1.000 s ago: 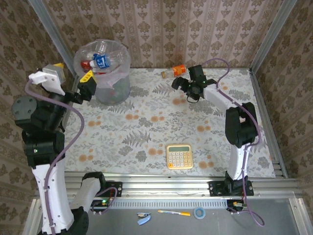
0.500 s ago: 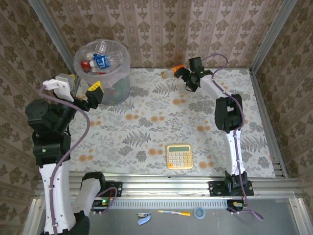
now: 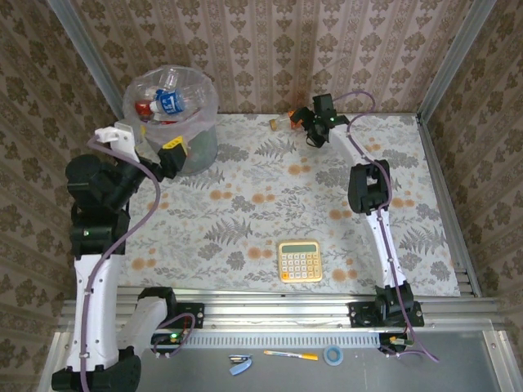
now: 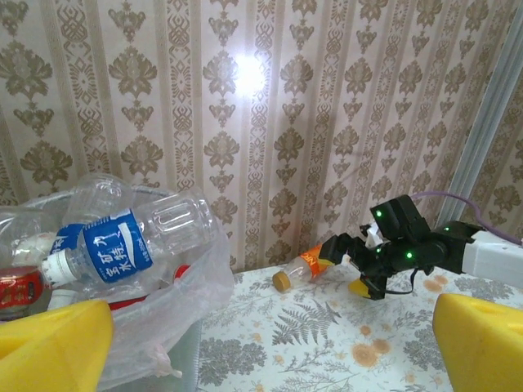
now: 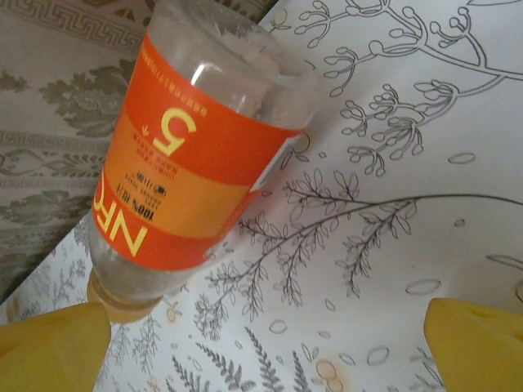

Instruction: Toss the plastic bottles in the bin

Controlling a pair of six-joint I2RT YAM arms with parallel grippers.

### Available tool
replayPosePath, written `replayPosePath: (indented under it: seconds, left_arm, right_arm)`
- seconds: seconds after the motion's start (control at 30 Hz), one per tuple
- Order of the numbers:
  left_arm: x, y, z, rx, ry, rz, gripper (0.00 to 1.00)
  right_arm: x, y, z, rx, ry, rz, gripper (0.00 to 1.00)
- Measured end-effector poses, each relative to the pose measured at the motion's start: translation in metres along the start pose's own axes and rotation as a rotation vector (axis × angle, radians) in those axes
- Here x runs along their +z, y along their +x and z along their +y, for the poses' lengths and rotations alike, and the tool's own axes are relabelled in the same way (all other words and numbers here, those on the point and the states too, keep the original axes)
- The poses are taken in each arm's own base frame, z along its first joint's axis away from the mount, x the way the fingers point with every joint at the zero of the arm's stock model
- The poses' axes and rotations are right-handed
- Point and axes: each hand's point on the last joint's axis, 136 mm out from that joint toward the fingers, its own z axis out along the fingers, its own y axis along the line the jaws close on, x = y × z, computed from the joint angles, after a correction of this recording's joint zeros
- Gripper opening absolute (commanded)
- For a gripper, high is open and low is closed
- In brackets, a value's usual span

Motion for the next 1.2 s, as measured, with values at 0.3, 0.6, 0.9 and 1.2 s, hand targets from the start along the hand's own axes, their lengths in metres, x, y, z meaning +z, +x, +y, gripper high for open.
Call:
replayPosePath:
  seconds: [0.3,0.6,0.9,1.2]
  left_arm:
    - [0.013,0.009,0.011,-0.008,-0.028,0.015,1.0]
    - [0.017,0.026,0.016,-0.022,-0.047,0.045,1.0]
    - [0.018,0.024,0.017,-0.018,-0.047,0.037,1.0]
    - [0.024,0.03,0.022,-0.026,-0.058,0.054,1.0]
  right_arm:
    - [0.011,-0.008,0.002,0.049,-0.018,-0.038,0.9]
    - [0.006,-0.003,0.0,0.061,-0.028,-0.03,0.94]
    - [0.003,-0.026,0.026,0.119,-0.114,-0.093,0.95]
    - [0.022,-0.037,0.018,0.198,-0.149,-0.124,0.9]
